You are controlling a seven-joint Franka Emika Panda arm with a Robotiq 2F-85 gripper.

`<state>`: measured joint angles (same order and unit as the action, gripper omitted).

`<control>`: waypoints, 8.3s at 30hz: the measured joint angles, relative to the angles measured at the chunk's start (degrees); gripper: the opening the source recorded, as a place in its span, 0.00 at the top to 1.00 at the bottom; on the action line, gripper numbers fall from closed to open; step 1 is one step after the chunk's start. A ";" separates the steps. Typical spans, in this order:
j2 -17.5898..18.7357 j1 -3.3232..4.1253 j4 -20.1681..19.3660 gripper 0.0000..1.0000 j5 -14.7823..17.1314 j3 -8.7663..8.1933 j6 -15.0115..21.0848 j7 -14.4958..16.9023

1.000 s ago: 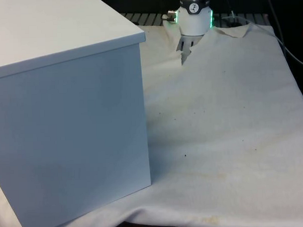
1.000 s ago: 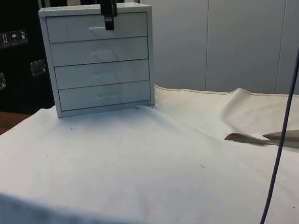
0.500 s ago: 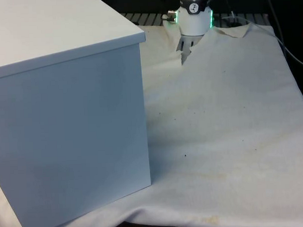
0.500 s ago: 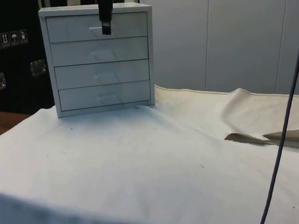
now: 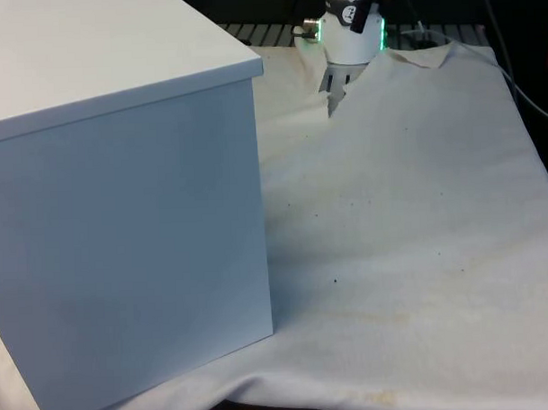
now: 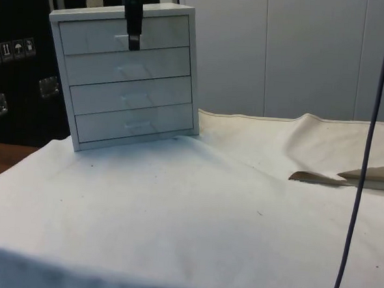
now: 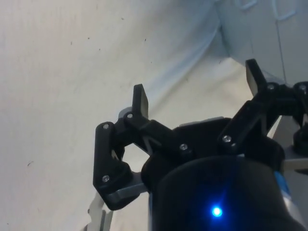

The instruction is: Open the drawer, then close it.

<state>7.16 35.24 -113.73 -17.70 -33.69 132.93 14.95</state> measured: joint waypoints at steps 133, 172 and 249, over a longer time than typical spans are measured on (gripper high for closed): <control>1.89 1.32 -5.33 1.00 -11.34 -6.07 15.01 1.03; -8.42 1.66 -15.93 1.00 -23.95 0.17 14.73 -13.69; -1.26 1.66 -17.02 0.22 -33.58 9.00 15.13 -32.09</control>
<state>5.90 36.90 -130.75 -51.28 -24.69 148.05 -17.13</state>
